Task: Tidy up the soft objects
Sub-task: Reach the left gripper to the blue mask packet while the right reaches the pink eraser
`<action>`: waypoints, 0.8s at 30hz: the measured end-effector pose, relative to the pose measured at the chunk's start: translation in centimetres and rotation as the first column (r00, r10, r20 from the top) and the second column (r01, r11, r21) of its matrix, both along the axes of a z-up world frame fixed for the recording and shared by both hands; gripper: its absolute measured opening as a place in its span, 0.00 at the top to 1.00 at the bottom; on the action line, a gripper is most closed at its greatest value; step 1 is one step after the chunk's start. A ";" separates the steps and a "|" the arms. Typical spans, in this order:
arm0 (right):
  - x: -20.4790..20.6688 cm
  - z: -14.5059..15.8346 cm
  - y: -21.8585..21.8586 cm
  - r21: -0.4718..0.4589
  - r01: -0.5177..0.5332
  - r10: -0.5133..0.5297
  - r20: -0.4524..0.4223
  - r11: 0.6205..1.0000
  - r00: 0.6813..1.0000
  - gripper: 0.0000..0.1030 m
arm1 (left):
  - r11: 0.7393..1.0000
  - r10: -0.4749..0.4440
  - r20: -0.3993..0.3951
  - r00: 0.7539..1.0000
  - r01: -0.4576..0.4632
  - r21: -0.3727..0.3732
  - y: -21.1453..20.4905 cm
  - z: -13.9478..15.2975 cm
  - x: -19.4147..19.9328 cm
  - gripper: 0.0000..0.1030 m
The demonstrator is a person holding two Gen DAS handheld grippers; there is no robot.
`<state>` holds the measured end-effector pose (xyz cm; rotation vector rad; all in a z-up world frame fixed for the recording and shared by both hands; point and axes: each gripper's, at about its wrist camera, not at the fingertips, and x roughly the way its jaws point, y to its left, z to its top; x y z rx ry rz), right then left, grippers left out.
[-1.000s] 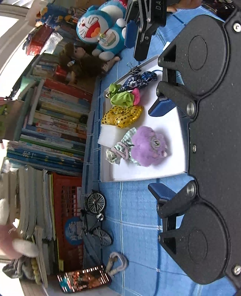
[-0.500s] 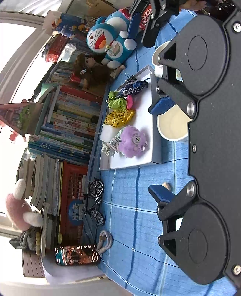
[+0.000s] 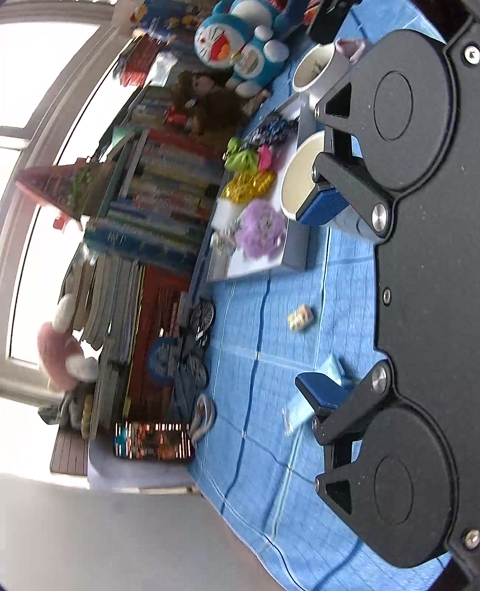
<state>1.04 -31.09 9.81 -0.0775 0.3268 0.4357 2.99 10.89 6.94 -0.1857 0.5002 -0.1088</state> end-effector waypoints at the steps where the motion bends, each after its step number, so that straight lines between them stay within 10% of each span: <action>1: -0.3 -0.3 0.0 0.006 0.005 -0.005 0.000 1.000 1.000 0.00 | 1.000 0.019 0.005 1.000 -0.019 0.003 0.2 -0.3 -0.2 0.16; 14: -2.4 -4.2 0.2 0.024 0.045 -0.044 -0.038 0.999 0.998 0.00 | 0.992 0.119 -0.021 0.993 -0.118 0.048 0.9 -4.0 0.2 0.13; 24: -2.3 -6.8 0.9 0.014 0.050 -0.048 -0.117 0.999 0.992 0.13 | 0.961 0.256 -0.111 0.960 -0.265 -0.075 3.5 -5.1 4.0 0.20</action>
